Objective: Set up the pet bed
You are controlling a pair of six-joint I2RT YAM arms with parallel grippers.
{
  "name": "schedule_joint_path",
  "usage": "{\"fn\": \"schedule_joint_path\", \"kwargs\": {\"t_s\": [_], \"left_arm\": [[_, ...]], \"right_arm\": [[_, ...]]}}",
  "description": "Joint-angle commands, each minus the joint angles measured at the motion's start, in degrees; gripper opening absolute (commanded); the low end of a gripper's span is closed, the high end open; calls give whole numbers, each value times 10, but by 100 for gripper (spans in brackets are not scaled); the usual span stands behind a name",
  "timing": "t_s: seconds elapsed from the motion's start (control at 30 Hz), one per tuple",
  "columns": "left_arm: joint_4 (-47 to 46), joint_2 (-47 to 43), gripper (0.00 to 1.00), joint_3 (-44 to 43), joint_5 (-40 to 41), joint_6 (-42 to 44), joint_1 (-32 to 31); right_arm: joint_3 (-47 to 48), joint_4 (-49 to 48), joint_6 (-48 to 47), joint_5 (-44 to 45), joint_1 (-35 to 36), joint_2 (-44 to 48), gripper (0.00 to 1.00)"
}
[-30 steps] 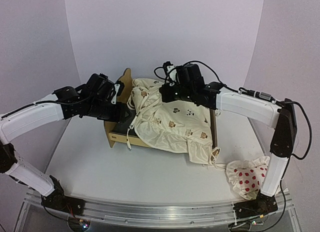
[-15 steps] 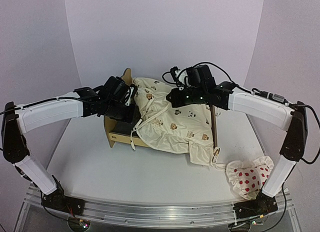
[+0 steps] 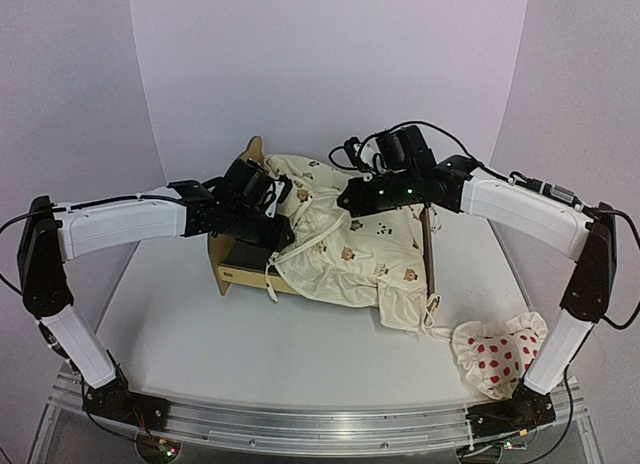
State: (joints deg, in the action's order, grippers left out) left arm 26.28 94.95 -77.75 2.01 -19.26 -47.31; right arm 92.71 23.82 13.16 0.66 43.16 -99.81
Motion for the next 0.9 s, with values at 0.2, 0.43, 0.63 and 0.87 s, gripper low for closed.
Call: {"fn": "schedule_joint_path", "kwargs": {"t_s": [0.2,0.43,0.63,0.87], "left_arm": [[-5,21,0,-85,71,36,-2],[20,16,0,-160,163,71,-1],[36,23,0,-178,223,86,1],[40,6,0,-141,248,73,4]], "right_arm": [[23,10,11,-2,-5,33,2],[31,10,37,-52,-5,21,0],[36,9,58,-88,-5,5,0],[32,7,73,-110,-4,-9,0]]}}
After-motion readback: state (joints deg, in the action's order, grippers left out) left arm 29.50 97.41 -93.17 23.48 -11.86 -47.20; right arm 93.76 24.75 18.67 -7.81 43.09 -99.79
